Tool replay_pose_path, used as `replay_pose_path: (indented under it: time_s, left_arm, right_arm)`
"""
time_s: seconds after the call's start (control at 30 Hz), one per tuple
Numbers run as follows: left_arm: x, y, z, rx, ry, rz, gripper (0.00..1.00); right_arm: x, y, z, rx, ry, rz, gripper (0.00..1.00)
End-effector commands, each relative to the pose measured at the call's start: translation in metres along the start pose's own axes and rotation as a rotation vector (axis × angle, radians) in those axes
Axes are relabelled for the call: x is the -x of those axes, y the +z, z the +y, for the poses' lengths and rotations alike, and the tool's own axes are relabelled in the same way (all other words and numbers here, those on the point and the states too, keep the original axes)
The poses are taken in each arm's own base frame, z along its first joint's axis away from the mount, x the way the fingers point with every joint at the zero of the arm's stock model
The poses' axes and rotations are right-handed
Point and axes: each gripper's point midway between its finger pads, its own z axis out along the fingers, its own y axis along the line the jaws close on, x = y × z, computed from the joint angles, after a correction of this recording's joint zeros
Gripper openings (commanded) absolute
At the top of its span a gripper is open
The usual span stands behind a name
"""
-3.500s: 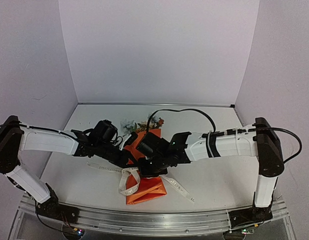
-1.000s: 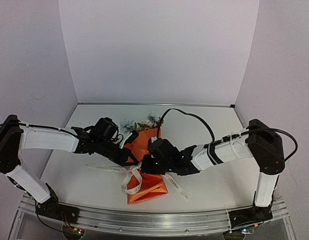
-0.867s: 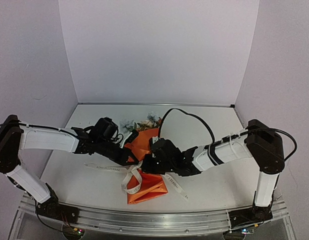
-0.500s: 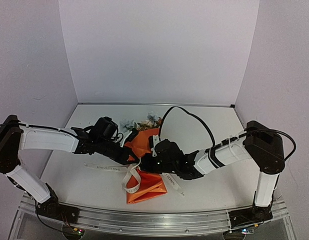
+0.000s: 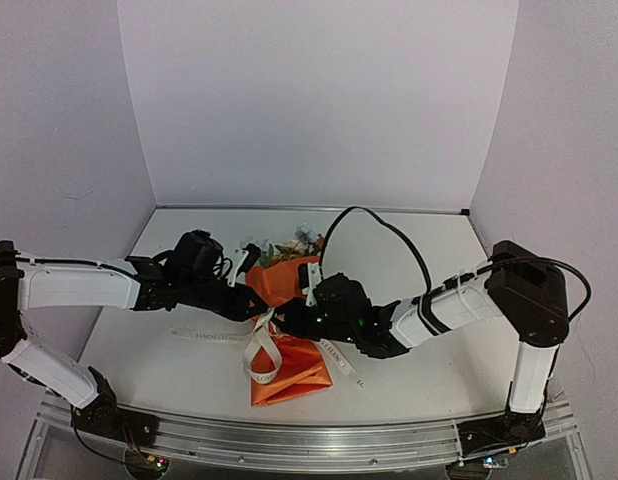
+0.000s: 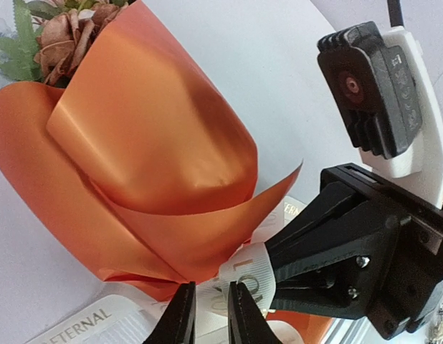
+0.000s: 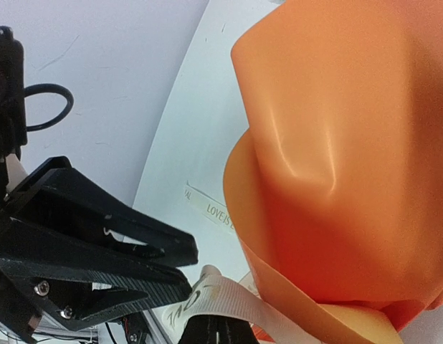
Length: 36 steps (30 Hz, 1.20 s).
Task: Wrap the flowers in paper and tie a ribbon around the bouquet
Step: Cross the half-tied ribbon over the folded bouquet.
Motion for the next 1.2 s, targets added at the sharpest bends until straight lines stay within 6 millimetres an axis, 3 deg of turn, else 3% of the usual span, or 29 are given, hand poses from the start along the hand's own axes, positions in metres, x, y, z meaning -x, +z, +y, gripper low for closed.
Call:
replay_pose_path:
  time_s: [0.0,0.4,0.73,1.17]
  left_arm:
    - [0.012,-0.012,0.012,0.056,-0.042,-0.078,0.22]
    - [-0.009,-0.008,0.026,-0.035,-0.182,-0.054,0.25]
    - [-0.012,0.004,-0.006,-0.233,-0.114,0.026,0.21]
    - [-0.011,-0.002,-0.016,-0.291,-0.095,0.015,0.2]
  right_arm:
    - [0.005,0.003,0.009,0.045,0.01,-0.014,0.0]
    - [0.002,0.006,0.004,0.02,0.017,-0.001,0.0]
    - [0.004,0.002,-0.007,-0.068,-0.01,0.006,0.0]
    - [0.002,-0.001,-0.01,-0.158,-0.085,0.025,0.0]
